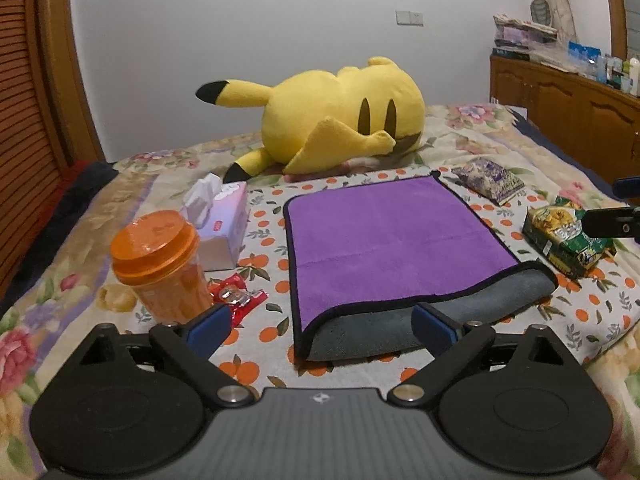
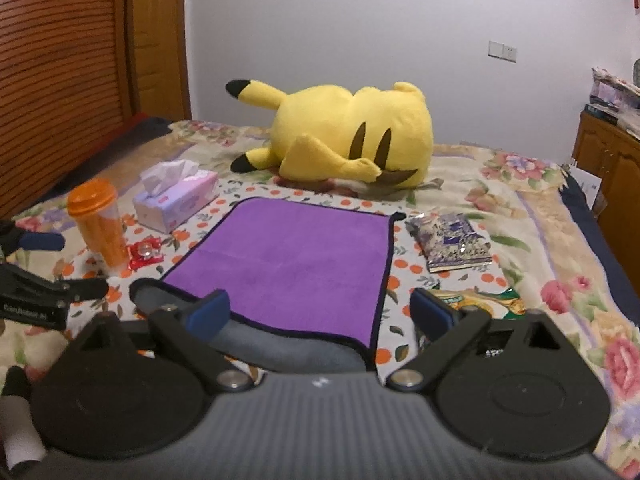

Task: Fold towel

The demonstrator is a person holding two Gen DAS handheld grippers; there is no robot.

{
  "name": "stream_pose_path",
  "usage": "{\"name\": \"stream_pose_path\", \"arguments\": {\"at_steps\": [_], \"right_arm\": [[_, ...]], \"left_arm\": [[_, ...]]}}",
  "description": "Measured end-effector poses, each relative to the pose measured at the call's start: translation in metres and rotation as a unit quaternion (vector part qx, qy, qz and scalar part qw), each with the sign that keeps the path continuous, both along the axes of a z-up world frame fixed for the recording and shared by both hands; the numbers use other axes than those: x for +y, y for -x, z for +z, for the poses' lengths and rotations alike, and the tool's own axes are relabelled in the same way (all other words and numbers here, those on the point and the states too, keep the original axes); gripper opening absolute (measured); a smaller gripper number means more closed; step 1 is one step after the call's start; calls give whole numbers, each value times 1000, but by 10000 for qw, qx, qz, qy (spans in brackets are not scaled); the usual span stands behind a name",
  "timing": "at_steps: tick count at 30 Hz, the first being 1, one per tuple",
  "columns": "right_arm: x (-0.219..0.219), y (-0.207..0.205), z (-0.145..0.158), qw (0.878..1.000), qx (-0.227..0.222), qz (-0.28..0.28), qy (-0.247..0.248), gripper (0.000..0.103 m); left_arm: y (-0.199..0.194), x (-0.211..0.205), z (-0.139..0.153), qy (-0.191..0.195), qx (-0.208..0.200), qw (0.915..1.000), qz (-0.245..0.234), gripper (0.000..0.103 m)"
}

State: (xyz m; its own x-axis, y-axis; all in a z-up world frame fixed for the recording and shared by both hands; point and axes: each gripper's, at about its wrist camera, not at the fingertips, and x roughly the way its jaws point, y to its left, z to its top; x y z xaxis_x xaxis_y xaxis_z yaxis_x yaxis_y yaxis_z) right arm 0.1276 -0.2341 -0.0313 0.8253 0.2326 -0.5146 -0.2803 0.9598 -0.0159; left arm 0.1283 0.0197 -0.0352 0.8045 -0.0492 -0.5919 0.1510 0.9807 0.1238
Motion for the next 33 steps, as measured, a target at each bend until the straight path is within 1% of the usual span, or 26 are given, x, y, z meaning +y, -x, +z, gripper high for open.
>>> {"name": "stream_pose_path", "arguments": {"at_steps": [2, 4, 7, 10, 13, 18, 20, 22, 24, 27, 33], "right_arm": [[1, -5, -6, 10000, 60, -21, 16, 94], [3, -11, -13, 9998, 175, -5, -12, 89], [7, -16, -23, 9997, 259, 43, 28, 89], [8, -21, -32, 9994, 328, 91, 56, 89], [8, -26, -41, 9989, 426, 133, 115, 88], [6, -34, -50, 9985, 504, 180, 91, 87], [3, -38, -55, 9983, 549, 193, 66, 85], [1, -43, -60, 9979, 608, 224, 76, 81], [-1, -46, -66, 9973, 679, 253, 97, 80], [-5, -51, -74, 9963, 820, 242, 112, 79], [-10, -59, -85, 9937, 1086, 264, 79, 79]], "left_arm": [[-7, 1, -5, 20, 103, 9999, -31, 94], [-15, 5, -9, 101, 228, 9997, -67, 93], [-25, 7, -17, 136, 352, 9993, -68, 90], [-35, 10, -25, 142, 490, 9987, -64, 82], [-44, 15, -33, 240, 626, 9978, -9, 78], [-55, 16, -42, 200, 741, 9970, -27, 65], [-56, 15, -45, 185, 753, 9970, -74, 56], [-58, 14, -47, 153, 785, 9967, -110, 55], [-58, 13, -49, 124, 818, 9965, -114, 55], [-59, 14, -53, 116, 861, 9962, -113, 54], [-64, 18, -57, 233, 954, 9952, -33, 54]]}}
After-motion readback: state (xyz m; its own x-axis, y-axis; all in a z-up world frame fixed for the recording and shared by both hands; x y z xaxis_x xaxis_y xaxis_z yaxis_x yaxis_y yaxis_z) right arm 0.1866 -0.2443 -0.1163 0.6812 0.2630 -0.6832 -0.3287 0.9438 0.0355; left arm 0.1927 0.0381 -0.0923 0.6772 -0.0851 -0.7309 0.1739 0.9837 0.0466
